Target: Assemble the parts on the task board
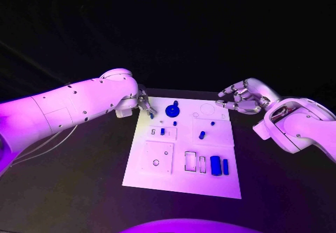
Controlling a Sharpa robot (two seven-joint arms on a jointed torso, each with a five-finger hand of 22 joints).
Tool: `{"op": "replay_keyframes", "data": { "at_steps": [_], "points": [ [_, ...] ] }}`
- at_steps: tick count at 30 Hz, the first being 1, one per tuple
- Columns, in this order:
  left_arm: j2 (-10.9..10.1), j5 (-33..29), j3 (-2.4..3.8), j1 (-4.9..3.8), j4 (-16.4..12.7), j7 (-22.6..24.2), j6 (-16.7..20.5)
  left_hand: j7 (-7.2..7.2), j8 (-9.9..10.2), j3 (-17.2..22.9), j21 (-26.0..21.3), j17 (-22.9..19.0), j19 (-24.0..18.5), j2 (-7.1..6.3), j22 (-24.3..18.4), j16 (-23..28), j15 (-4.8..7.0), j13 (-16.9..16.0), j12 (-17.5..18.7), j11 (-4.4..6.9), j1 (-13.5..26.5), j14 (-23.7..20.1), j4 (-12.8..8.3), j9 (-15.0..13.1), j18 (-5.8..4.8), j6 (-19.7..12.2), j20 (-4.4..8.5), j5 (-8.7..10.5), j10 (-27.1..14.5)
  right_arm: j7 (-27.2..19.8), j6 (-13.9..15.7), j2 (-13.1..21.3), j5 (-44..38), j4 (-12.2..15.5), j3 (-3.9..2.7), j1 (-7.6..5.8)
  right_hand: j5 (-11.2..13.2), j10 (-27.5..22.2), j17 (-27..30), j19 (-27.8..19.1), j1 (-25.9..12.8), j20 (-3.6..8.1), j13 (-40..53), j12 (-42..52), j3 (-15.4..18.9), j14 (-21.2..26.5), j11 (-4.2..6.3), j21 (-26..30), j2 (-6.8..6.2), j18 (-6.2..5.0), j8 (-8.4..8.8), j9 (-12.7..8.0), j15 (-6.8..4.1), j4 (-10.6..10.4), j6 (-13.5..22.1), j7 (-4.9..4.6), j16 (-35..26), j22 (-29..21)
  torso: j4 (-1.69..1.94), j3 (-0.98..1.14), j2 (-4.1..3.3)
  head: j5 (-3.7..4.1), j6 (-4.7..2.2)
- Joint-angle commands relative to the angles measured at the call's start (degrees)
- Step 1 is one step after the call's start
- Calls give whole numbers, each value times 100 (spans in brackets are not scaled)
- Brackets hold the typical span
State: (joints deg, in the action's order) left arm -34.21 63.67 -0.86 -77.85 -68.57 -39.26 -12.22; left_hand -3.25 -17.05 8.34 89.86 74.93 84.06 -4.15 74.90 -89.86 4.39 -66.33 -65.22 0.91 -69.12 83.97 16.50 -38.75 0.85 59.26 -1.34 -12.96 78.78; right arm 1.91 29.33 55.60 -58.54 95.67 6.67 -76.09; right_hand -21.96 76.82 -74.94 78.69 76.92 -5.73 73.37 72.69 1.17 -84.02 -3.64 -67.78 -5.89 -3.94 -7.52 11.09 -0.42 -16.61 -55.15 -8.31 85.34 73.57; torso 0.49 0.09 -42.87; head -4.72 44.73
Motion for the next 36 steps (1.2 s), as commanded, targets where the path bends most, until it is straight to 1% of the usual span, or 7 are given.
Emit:
{"op": "replay_keyframes", "data": {
  "at_steps": [1, 13, 21, 30, 32, 34, 36],
  "points": [
    [18, -89, 1, 2, 2, 64, -97, 3, 31, 52, 14, 1507, 594, -9, 1510, -14, -31, -2, -22, -1, -55, 603, 0, 9, -85, 49, -41, -31, -26, -52, -48, -7, -27, -1, -1, 3, -20, 7, -676, -3, -55, 44, 6, 4, 22, -387, 31, 20, 25, -109, -24, -5, -42, 16, -2, 20, -37, 1, 3, 0, 1, 3, 9],
    [27, -110, -5, 3, 16, 60, -204, 9, 35, 81, 14, 1507, 594, 15, 1510, -14, -29, -22, -48, 3, -102, 603, 1, 24, -85, 71, -40, -31, -12, -60, -50, -12, -25, -5, -1, 4, -25, 9, -676, -1, -50, 44, 8, 7, 20, -388, 32, 19, 30, -109, -26, -5, -42, 19, -2, 20, -38, 3, 3, 1, 4, -1, 25],
    [22, -111, -7, 3, 19, 36, -193, 6, 37, 74, 14, 1507, 594, 10, 1510, -14, -29, -28, -58, 2, -85, 603, 19, 36, -85, 92, -39, -23, -3, -61, -48, -11, -22, -5, -1, 4, -25, 9, -676, -1, -50, 44, 8, 7, 20, -388, 32, 19, 30, -109, -26, -5, -42, 19, -2, 20, -38, 3, 2, 0, 1, -2, 25],
    [24, -112, -7, 3, 16, 34, -185, 9, 39, 68, 14, 1507, 594, 0, 1510, -14, -28, -29, -61, 2, -77, 603, 18, 45, -85, 106, -39, -21, 1, -63, -49, -12, -21, -6, -1, 5, -25, 9, -676, -1, -50, 44, 8, 7, 20, -388, 32, 19, 30, -109, -26, -5, -42, 19, -2, 20, -38, 3, 3, -1, 3, -1, 42],
    [24, -112, -7, 3, 15, 37, -183, 24, 43, 113, 14, 1507, 594, 24, 1510, -14, -21, -27, -61, 14, -152, 603, -4, 58, -85, 119, -36, -31, 3, -64, -49, -12, -21, -7, -1, 5, -25, 9, -676, -1, -50, 44, 8, 7, 20, -388, 32, 19, 30, -109, -26, -5, -42, 19, -2, 20, -38, 3, 2, 0, 4, 1, 46],
    [24, -112, -7, 3, 15, 45, -179, 50, 57, 270, 14, 1507, 594, 76, 1510, -14, 1, -20, -54, 40, -404, 603, -85, 79, -85, 120, -27, -50, -2, -65, -49, -13, -20, -6, -1, 5, -25, 9, -676, -1, -50, 44, 8, 7, 20, -388, 32, 19, 30, -109, -26, -5, -42, 19, -2, 20, -38, 3, 2, -2, 4, 1, 47],
    [24, -126, -7, 3, 15, 53, -176, 71, 72, 481, 14, 1507, 594, 135, 1510, -14, 23, -14, -43, 62, -698, 603, -211, 95, -85, 104, -14, -68, -12, -66, -49, -14, -20, -7, -1, 5, -25, 9, -676, -1, -50, 44, 8, 7, 20, -388, 32, 19, 30, -109, -26, -5, -42, 19, -2, 20, -38, 3, 2, 1, 3, 4, 49]
  ]
}}
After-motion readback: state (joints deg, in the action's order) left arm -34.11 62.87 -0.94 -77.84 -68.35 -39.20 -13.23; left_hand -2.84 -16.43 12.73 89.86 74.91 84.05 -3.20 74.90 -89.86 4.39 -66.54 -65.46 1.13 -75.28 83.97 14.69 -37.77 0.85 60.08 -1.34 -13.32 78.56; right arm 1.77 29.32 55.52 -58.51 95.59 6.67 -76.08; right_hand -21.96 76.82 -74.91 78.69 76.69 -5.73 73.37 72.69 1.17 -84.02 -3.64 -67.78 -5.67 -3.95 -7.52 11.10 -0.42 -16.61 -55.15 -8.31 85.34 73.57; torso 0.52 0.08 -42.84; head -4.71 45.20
